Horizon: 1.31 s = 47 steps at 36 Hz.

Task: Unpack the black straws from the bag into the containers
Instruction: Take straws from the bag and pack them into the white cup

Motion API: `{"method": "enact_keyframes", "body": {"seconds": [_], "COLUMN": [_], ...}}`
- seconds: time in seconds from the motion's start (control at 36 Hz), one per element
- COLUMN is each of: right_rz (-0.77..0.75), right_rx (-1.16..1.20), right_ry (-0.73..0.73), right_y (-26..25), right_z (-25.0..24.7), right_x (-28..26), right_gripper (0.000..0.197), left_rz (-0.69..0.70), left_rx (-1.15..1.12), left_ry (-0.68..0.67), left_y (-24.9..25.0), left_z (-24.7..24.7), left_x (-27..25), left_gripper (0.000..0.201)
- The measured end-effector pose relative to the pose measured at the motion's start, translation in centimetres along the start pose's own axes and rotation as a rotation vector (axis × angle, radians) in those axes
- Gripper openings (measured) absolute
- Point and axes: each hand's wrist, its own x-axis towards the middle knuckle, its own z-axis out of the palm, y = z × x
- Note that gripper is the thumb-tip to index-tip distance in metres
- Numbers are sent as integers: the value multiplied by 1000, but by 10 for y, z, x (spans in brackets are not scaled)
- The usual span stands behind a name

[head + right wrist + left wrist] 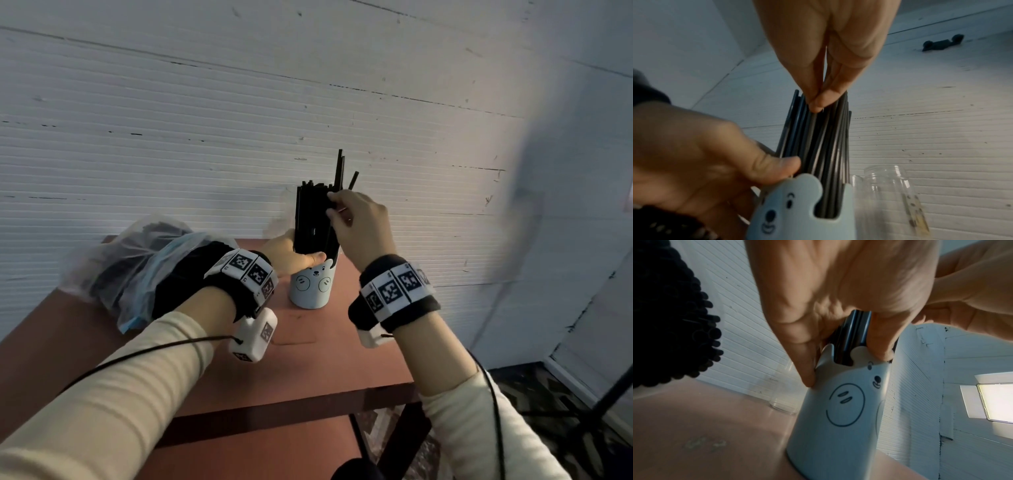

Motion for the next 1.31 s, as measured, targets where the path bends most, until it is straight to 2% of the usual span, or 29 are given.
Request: {"method": "enact_keyframes", "body": {"seconds": [0.17, 0.25, 0.36, 0.5, 0.61, 0.69, 0.81, 1.0, 1.14, 1.19, 1.25, 1.31], "right_rz": [-29, -79, -73, -58, -53, -61, -33, 25, 50, 48, 42, 33], "right_rx": [0, -20, -2, 107, 115, 74, 87, 112, 178, 199, 195, 201], "right_ry": [-5, 92, 167, 102, 75, 51, 14, -86, -38, 12, -2, -49], "right_y": [-6, -5, 2, 9, 10, 11, 12, 7, 4, 6, 8, 9], "right_z": [-3, -10, -17, -19, -20, -20, -22, -28, -34, -35, -36, -36], "right_x": [3, 10, 17, 20, 22, 22, 24, 26, 33, 38, 43, 48], "right_gripper": [39, 38, 33, 19, 17, 18, 17, 20, 21, 21, 30, 35], "left_rz": [-12, -26, -31, -1, -8, -12, -15, 34, 31, 29, 38, 39], "left_rx": [37, 2, -5, -17, -17, -34, -9, -22, -5, 6, -7, -7], "left_ry": [-14, -65, -122, -154, -175, -173, -173, -180, -207, -232, -246, -256], "left_y": [-4, -5, -7, -9, -10, -14, -13, -20, -15, -13, -13, -13], "left_z": [0, -2, -6, -8, -10, -10, -11, -9, -12, -12, -12, -12], "left_x": [6, 10, 13, 16, 17, 20, 19, 29, 27, 24, 24, 24], "left_gripper": [72, 74, 77, 74, 87, 77, 99, 118, 109, 89, 71, 71]}}
